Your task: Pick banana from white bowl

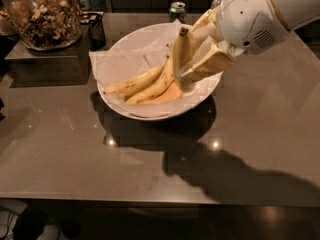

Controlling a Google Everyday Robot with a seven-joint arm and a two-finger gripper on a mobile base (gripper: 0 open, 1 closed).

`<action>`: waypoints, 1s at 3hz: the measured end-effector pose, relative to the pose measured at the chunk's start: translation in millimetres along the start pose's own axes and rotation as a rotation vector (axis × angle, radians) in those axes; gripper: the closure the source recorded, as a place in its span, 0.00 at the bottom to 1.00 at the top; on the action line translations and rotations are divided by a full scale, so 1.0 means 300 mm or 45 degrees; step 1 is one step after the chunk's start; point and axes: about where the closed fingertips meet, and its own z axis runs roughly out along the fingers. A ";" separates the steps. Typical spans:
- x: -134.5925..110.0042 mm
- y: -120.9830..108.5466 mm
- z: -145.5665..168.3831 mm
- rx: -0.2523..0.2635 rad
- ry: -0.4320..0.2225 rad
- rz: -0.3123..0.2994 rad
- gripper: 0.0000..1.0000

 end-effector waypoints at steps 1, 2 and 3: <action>-0.012 0.045 -0.048 0.007 -0.012 0.034 1.00; -0.024 0.079 -0.110 0.062 -0.047 0.047 1.00; -0.026 0.081 -0.116 0.066 -0.052 0.049 1.00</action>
Offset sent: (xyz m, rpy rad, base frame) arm -0.0499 -0.0326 0.0255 0.1145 -0.0398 -0.0733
